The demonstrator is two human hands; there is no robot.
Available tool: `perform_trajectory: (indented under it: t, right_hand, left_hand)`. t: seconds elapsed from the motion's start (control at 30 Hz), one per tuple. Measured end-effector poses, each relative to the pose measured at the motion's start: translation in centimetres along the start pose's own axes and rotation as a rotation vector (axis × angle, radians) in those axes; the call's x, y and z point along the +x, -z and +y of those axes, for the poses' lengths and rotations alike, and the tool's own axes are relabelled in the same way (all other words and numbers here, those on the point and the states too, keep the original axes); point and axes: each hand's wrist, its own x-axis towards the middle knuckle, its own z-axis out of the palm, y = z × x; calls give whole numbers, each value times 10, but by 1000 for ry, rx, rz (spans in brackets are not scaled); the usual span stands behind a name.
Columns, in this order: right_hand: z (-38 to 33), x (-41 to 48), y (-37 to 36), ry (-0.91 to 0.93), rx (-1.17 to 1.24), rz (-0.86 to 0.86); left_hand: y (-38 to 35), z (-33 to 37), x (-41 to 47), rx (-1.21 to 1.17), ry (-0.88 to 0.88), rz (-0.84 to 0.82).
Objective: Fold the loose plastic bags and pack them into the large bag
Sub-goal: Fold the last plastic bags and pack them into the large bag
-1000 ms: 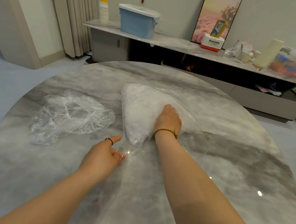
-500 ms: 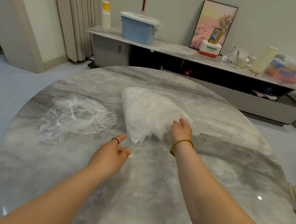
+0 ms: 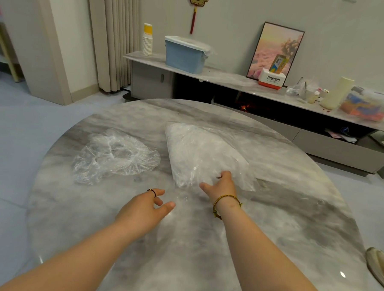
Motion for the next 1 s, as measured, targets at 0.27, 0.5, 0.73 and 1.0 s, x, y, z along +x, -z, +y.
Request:
perform_trajectory:
  t: [0.27,0.5,0.73,1.0]
  right_hand:
    - [-18,31,-29,111,-80,24]
    - [-31,56,-44,306,-402,-28]
    - [-30,84,-47,236,-730,-85]
    - [-21,64,-42,445,-583,97]
  left_hand:
    - [-21,5,20,41,70,100]
    - [-35,-1,32,60,72,101]
    - [-31,-6,35,29,23,80]
    - [-29,-6,39,-2,-9,94]
